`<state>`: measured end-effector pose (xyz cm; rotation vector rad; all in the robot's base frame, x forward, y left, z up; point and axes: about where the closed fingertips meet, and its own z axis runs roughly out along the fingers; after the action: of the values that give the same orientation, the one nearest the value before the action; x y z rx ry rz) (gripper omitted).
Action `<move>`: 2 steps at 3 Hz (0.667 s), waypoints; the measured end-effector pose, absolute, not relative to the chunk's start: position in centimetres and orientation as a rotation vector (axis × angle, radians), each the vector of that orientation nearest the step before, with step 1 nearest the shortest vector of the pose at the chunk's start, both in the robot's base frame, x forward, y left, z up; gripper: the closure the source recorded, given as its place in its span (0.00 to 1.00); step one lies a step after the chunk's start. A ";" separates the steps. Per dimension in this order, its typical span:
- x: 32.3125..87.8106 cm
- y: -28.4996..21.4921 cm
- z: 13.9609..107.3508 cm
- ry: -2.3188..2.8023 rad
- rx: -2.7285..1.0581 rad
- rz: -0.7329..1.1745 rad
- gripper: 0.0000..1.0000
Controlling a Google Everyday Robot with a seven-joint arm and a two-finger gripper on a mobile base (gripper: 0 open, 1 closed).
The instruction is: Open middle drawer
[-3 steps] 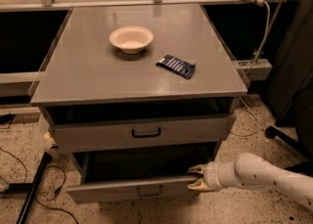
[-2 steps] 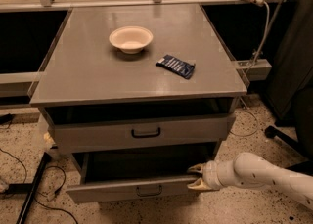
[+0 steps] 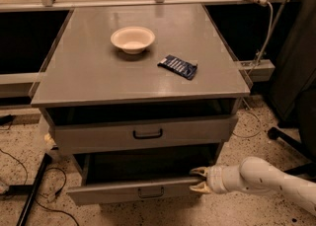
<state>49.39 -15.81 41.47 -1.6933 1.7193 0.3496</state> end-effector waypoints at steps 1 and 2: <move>49.2 -15.7 41.6 1.719 -1.690 0.357 0.38; 46.3 -17.0 41.0 1.725 -1.654 0.382 0.62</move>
Offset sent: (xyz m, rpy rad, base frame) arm -0.2192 -0.1046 -0.0423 0.2274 0.0723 -0.1311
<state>46.28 -16.99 41.03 -1.6542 1.7251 0.3824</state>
